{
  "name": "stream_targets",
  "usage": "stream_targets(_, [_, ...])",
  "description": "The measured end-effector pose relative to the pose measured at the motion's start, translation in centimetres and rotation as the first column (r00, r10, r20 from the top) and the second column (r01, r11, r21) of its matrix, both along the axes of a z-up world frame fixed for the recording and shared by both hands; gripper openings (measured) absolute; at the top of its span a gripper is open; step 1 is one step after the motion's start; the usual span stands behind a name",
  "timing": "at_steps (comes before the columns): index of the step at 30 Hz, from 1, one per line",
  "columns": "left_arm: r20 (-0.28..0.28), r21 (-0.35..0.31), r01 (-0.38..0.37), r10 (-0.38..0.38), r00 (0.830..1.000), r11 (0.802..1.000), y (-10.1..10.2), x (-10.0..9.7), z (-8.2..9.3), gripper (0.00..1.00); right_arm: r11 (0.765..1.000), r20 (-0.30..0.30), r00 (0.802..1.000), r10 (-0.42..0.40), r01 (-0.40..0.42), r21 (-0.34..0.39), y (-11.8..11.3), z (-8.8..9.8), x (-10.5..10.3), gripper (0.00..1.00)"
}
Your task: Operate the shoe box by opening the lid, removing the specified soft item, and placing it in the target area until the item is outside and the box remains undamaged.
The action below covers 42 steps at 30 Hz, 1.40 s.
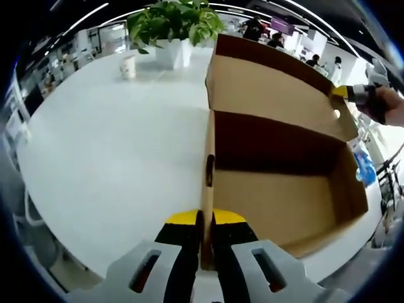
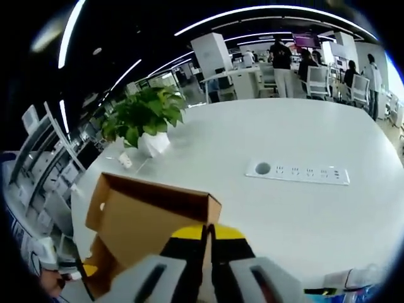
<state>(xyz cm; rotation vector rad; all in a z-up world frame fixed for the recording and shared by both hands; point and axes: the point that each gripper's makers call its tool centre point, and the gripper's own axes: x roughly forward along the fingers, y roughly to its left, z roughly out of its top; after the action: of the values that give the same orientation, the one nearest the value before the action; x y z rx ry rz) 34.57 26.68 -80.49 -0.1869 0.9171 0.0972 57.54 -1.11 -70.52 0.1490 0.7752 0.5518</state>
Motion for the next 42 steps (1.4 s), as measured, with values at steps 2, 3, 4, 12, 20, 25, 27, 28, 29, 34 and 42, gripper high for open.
stream_targets(2, [-0.001,0.006,0.001,-0.001,1.000,1.000,0.0,0.0,-0.1,0.03,1.000,0.006,1.000,0.003,-0.003,0.005,0.0,0.4,-0.2,0.00])
stream_targets(3, [-0.001,0.008,0.000,0.000,1.000,1.000,0.0,0.1,-0.1,0.03,1.000,0.011,1.000,0.006,-0.006,0.005,0.0,0.6,-0.3,0.00])
stream_targets(4, [-0.001,0.009,-0.001,0.001,1.000,1.000,0.1,0.1,-0.2,0.03,1.000,0.014,1.000,0.007,-0.007,0.005,0.0,0.7,-0.3,0.00])
stream_targets(12, [-0.004,0.007,-0.013,0.013,1.000,1.000,0.0,0.2,-0.3,0.03,1.000,0.045,0.999,0.013,-0.013,0.000,-0.2,1.7,-0.5,0.00])
stream_targets(20, [0.000,0.009,-0.021,0.021,1.000,1.000,-0.2,0.4,-0.2,0.03,1.000,0.089,0.996,0.019,-0.018,-0.006,-0.3,3.1,-1.2,0.00])
stream_targets(25, [0.002,0.000,-0.032,0.032,0.999,0.999,-0.7,0.3,0.0,0.03,1.000,0.114,0.993,0.019,-0.019,-0.004,-0.4,3.9,-1.5,0.00])
stream_targets(27, [0.004,0.004,-0.026,0.026,1.000,1.000,-0.8,0.2,0.2,0.03,1.000,0.118,0.993,0.020,-0.020,-0.003,-0.4,4.1,-1.8,0.00])
stream_targets(28, [0.005,0.010,-0.020,0.020,1.000,1.000,-0.9,0.1,0.3,0.03,1.000,0.122,0.992,0.020,-0.020,0.000,-0.4,4.3,-2.0,0.00])
stream_targets(29, [0.006,0.011,-0.020,0.020,1.000,1.000,-0.9,0.1,0.3,0.03,1.000,0.126,0.992,0.021,-0.022,0.001,-0.4,4.4,-2.1,0.00])
stream_targets(34, [0.008,0.011,-0.028,0.028,1.000,1.000,-1.2,0.1,0.6,0.03,1.000,0.155,0.987,0.030,-0.031,0.004,-0.2,5.6,-4.0,0.00])
stream_targets(42, [0.016,0.003,-0.036,0.036,0.999,0.999,-1.3,0.5,0.8,0.03,0.999,0.177,0.983,0.037,-0.037,-0.005,-0.2,7.0,-6.4,0.00])
